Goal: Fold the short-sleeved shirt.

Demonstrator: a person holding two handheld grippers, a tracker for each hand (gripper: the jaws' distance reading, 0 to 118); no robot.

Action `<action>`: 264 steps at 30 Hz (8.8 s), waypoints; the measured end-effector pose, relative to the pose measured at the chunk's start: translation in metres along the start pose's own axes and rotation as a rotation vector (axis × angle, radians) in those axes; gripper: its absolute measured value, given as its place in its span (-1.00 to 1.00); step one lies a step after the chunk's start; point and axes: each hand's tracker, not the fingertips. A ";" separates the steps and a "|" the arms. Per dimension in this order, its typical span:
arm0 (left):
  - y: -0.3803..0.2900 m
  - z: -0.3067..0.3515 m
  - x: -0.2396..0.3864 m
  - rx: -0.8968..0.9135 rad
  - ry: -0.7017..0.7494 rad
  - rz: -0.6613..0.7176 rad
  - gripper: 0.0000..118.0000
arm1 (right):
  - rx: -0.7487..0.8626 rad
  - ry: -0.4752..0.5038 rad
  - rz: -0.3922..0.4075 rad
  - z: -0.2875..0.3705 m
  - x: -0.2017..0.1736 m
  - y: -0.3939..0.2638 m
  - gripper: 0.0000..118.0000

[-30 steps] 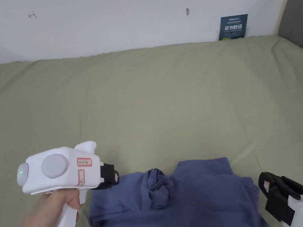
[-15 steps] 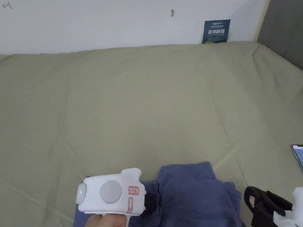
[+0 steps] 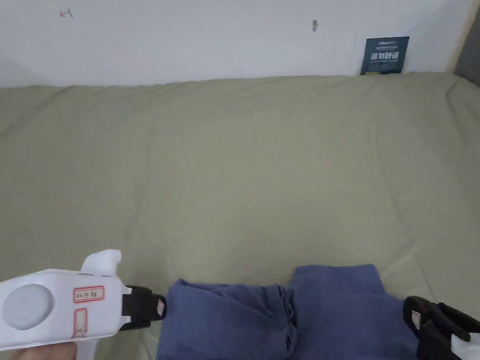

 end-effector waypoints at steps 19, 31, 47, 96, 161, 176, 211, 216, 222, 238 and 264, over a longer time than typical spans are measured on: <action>-0.004 -0.112 -0.038 -0.163 -0.475 0.205 0.69 | -0.029 -0.009 0.008 -0.001 -0.012 0.004 -0.99; -0.017 -0.026 -0.063 -0.015 -0.257 0.189 -0.82 | 0.012 -0.035 0.001 0.014 0.003 0.011 -0.99; 0.011 0.055 0.068 -0.010 0.361 -0.294 -0.81 | 0.028 0.029 -0.016 0.018 0.005 0.003 -0.99; -0.036 -0.123 0.139 -0.203 -0.203 -0.101 -1.00 | -0.154 0.061 -0.163 0.008 0.026 -0.025 -0.99; 0.128 0.106 -0.376 -0.101 -0.096 0.280 -0.59 | -0.508 0.665 -0.374 -0.174 -0.056 0.005 -0.99; 0.139 0.135 -0.329 0.001 0.105 0.153 0.89 | -0.461 0.680 -0.314 -0.177 -0.054 0.023 -0.99; -0.023 0.070 0.208 0.861 0.312 -0.329 -1.00 | 0.352 -0.068 0.278 0.008 -0.067 0.106 -0.99; -0.030 0.075 0.206 0.861 0.327 -0.333 -1.00 | 0.358 -0.054 0.276 0.012 -0.065 0.105 -0.99; -0.030 0.075 0.202 0.835 0.376 -0.357 -1.00 | 0.367 -0.063 0.282 0.012 -0.066 0.104 -0.99; -0.030 0.076 0.193 0.851 0.399 -0.309 1.00 | 0.389 -0.064 0.261 0.008 -0.060 0.101 1.00; -0.033 0.091 0.198 0.889 0.379 -0.313 1.00 | 0.391 -0.098 0.262 0.017 -0.058 0.100 1.00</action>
